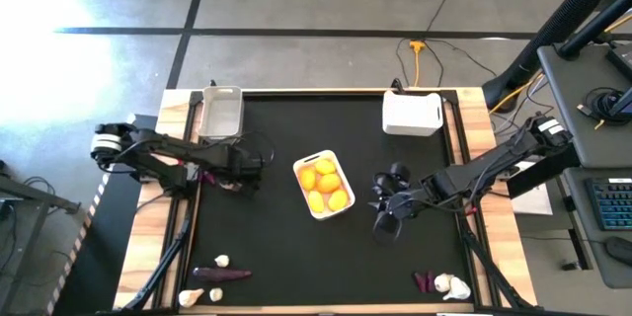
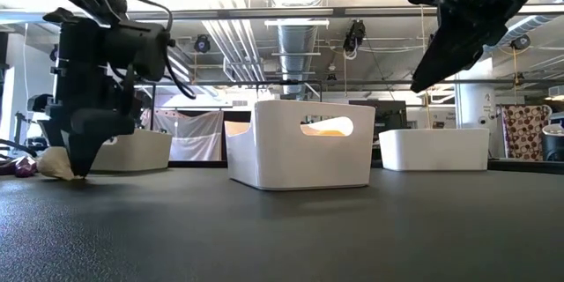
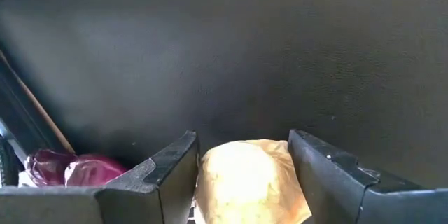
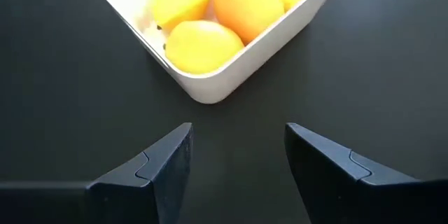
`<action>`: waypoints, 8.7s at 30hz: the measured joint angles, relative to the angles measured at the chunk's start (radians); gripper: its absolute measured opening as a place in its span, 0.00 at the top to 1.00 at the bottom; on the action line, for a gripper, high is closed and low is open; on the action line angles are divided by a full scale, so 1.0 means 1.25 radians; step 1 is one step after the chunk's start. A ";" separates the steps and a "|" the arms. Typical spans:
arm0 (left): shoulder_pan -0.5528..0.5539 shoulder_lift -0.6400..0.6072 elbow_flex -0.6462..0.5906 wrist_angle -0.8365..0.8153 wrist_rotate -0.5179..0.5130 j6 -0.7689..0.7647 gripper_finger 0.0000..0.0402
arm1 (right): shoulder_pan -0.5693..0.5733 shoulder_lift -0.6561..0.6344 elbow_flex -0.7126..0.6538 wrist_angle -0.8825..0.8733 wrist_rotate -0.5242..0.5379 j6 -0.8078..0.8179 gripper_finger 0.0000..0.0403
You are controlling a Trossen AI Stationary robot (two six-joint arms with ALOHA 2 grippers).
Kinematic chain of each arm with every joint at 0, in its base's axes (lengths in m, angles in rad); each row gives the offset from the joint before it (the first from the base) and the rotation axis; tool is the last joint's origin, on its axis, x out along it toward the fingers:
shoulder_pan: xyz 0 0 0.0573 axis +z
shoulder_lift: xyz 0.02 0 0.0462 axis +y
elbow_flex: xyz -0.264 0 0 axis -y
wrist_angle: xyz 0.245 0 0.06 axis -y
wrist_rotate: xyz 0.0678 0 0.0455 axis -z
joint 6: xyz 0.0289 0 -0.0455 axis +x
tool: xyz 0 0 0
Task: Sort produce into baskets
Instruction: Put the garlic into the top white bin
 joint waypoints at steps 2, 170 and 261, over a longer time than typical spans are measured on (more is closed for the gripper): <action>0.000 0.008 0.002 -0.001 0.001 0.006 0.48 | 0.000 0.000 0.000 -0.002 0.000 0.000 0.46; -0.626 0.313 0.096 1.080 -0.443 0.174 0.48 | 0.177 0.670 0.340 0.469 -0.029 -0.437 0.56; -0.392 -0.131 -0.235 1.210 -0.590 0.785 0.48 | 0.126 0.096 0.111 0.052 0.102 0.471 0.47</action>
